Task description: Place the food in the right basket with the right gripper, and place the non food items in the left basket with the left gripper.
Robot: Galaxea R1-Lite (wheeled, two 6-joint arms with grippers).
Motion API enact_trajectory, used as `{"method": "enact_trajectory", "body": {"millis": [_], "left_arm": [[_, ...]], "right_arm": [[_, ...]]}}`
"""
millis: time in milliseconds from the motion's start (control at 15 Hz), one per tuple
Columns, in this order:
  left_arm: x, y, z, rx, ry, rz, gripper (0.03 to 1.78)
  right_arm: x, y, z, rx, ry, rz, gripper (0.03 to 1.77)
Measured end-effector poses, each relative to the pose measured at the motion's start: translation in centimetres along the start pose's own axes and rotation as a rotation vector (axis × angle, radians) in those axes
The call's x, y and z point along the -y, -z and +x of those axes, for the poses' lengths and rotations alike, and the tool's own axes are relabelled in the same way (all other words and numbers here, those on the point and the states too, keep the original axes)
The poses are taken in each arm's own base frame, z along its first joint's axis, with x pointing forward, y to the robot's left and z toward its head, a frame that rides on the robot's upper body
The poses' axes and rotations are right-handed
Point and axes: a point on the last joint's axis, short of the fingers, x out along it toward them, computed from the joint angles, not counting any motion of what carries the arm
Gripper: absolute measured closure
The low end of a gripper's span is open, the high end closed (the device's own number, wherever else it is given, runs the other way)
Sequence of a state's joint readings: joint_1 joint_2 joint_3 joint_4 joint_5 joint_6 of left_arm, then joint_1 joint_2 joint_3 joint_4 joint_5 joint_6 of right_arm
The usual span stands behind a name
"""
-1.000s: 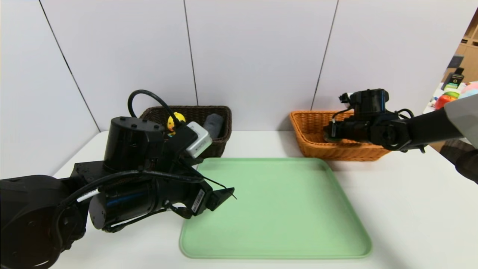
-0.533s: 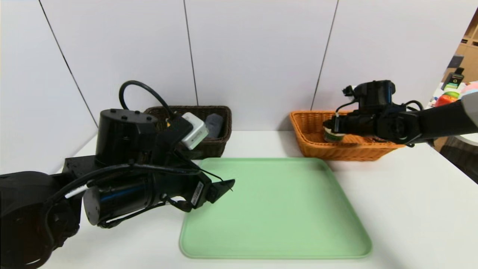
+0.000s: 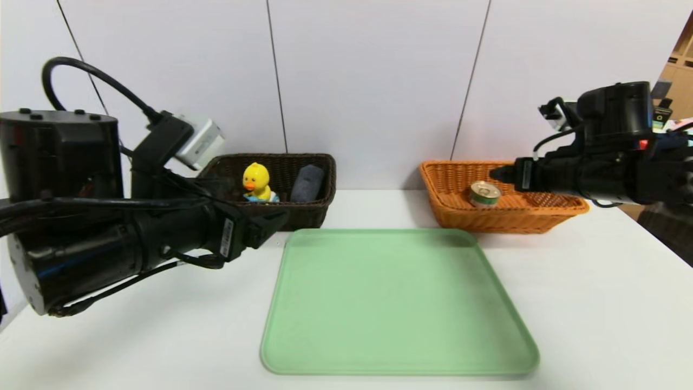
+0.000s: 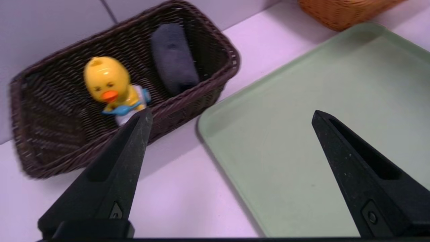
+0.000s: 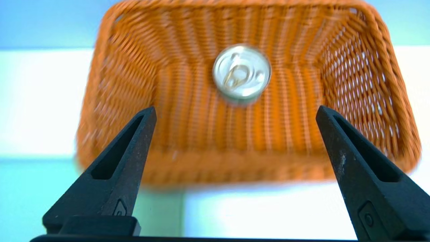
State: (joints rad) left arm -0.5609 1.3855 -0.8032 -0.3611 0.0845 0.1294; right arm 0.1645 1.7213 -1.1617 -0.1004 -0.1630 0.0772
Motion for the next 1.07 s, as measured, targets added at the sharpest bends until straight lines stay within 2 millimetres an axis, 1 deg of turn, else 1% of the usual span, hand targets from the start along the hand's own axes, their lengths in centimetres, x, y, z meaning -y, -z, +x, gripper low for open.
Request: {"method": "enact_trajectory", "body": {"millis": [200, 467, 600, 800, 933, 1067], "left_arm": [[-0.9, 0.2, -2.5, 0.002, -0.138, -0.006, 0.12], [-1.5, 2.0, -6.1, -0.052, -0.288, -0.016, 0.12], [-1.6, 2.9, -7.6, -0.076, -0.322, -0.040, 0.12], [-1.8, 4.2, -9.9, -0.118, -0.349, -0.065, 0.12], [-2.2, 5.1, -11.2, -0.128, -0.385, -0.073, 0.12], [-2.6, 5.8, -12.1, -0.127, -0.436, -0.083, 0.12]], "right_arm": [[0.1, 2.0, -5.5, 0.008, -0.032, -0.015, 0.14], [0.6, 4.7, -12.4, 0.033, -0.079, -0.037, 0.12], [1.0, 6.1, -15.6, 0.037, -0.109, -0.051, 0.11], [2.2, 8.4, -19.5, 0.037, -0.130, -0.070, 0.11], [3.0, 9.9, -21.6, 0.036, -0.131, -0.090, 0.11], [3.8, 11.1, -23.2, 0.034, -0.113, -0.093, 0.11]]}}
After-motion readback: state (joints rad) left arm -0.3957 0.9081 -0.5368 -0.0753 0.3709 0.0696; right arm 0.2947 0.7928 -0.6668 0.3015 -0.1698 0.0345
